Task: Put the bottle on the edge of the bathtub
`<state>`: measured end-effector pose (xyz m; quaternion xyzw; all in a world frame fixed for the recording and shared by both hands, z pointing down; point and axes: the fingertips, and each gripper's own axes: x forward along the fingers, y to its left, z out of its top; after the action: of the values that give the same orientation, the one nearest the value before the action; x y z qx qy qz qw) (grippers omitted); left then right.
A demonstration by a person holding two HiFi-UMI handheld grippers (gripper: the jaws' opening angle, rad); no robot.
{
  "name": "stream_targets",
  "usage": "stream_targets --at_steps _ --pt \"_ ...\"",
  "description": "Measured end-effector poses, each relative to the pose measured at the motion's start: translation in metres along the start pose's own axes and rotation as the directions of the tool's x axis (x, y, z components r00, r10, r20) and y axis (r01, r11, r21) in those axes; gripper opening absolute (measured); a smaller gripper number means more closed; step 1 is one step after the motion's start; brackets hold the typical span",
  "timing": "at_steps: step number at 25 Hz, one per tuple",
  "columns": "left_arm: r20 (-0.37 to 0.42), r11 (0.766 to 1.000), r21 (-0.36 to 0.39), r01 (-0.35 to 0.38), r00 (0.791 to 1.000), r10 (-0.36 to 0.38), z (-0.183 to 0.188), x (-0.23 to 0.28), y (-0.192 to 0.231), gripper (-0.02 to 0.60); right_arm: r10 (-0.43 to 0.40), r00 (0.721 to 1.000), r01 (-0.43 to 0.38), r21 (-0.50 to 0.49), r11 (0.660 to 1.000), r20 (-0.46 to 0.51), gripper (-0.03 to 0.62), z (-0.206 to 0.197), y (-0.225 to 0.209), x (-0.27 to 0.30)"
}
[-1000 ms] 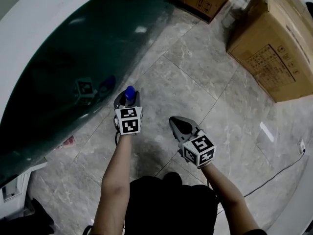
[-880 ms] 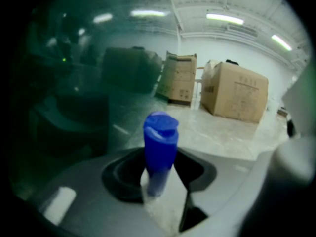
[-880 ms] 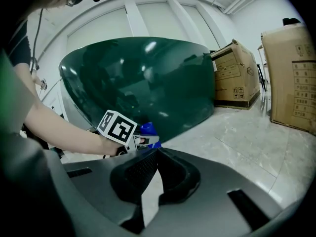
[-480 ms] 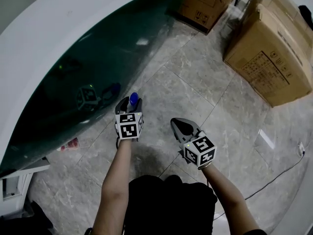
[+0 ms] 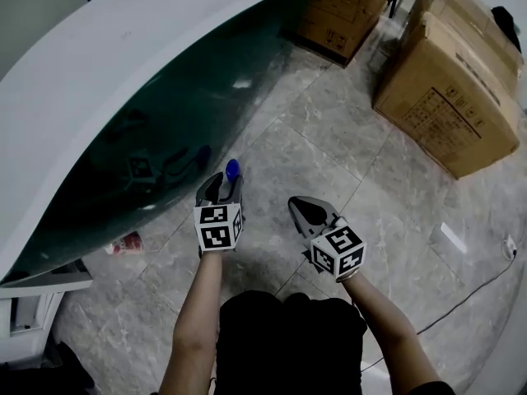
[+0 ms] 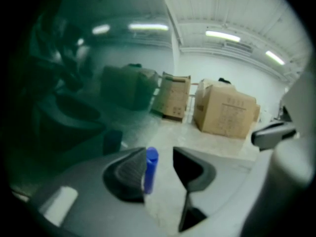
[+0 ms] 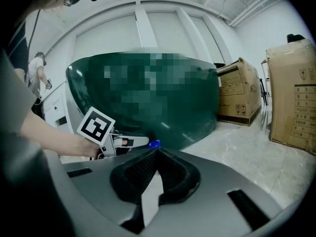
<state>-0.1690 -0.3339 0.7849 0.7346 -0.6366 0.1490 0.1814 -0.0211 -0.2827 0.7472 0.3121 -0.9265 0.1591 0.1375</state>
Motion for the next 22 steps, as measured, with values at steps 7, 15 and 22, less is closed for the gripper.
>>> stream_targets --at_steps 7,15,22 --pt "0.034 0.999 0.018 0.027 0.999 -0.027 0.011 -0.048 -0.011 0.130 -0.005 0.999 0.005 -0.003 1.000 0.032 0.002 0.017 0.007 -0.008" --pt "0.070 0.999 0.041 0.027 0.997 -0.029 0.015 -0.097 -0.022 0.081 -0.023 0.997 0.022 0.009 1.000 0.076 0.002 0.035 0.009 -0.019" --pt "0.104 1.000 0.003 -0.005 0.995 0.004 0.018 -0.117 -0.015 0.008 -0.010 0.994 0.009 0.009 1.000 0.106 0.002 0.045 0.024 -0.016"
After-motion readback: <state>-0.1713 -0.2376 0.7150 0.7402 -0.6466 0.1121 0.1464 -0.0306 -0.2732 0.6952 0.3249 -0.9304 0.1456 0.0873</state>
